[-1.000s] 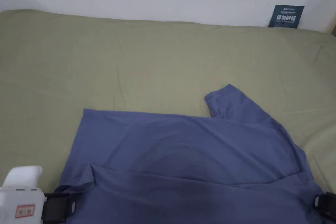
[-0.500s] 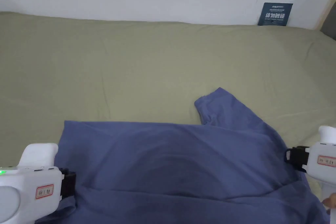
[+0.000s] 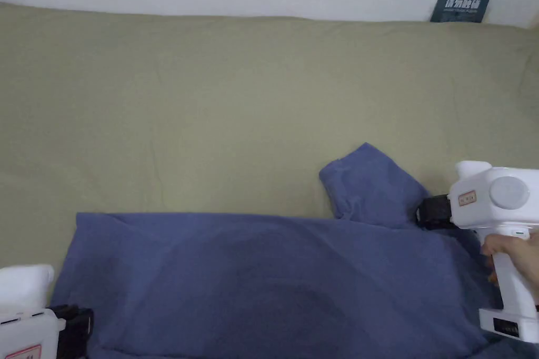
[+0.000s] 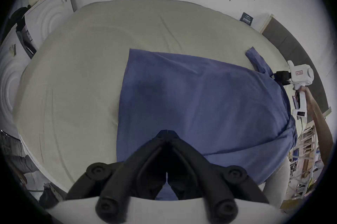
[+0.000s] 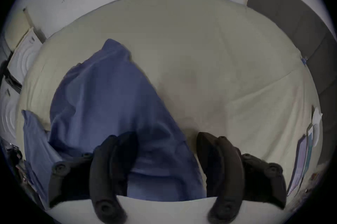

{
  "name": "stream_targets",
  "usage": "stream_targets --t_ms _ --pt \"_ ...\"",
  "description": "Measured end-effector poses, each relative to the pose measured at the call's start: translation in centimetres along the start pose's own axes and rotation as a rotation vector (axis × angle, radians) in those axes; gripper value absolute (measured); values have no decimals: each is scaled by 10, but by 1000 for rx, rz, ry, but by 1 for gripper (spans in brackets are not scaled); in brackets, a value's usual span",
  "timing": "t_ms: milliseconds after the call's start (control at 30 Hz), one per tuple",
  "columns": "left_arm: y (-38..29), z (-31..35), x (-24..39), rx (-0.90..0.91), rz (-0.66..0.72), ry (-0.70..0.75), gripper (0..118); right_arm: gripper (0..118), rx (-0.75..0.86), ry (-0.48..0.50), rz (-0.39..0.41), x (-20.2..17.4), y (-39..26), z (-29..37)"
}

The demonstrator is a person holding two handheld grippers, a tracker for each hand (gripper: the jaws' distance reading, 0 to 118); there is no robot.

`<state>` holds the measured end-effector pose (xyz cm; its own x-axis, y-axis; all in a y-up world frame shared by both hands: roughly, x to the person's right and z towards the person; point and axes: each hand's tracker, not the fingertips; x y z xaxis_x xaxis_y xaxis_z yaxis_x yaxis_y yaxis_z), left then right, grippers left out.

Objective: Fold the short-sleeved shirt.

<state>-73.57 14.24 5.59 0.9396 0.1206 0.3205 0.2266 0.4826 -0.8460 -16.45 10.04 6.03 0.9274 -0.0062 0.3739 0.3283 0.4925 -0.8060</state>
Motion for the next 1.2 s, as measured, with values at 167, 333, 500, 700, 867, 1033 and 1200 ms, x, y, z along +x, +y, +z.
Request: stream_targets --t_ms 167,333,500,700,867,1033,1200 --pt "1 0 -3 -5 -3 24 0 0 -4 38 -72 -1 -2 -2" --pt "21 -5 -16 14 31 5 16 0 45 29 -64 0 -5 10" --pt "81 -32 -25 49 45 21 87 0 34 38 -79 3 -4 9" --pt "142 -100 -37 25 83 79 84 0 30 42 -100 1 -7 6" --pt "144 -111 -26 -41 55 144 73 0 26 48 -112 4 -5 11" --pt "144 -97 -17 -80 -16 133 4 0 72 81 -164 9 -3 42" --pt "132 -42 -20 2 -42 82 4 0 146 108 -161 11 -7 105"
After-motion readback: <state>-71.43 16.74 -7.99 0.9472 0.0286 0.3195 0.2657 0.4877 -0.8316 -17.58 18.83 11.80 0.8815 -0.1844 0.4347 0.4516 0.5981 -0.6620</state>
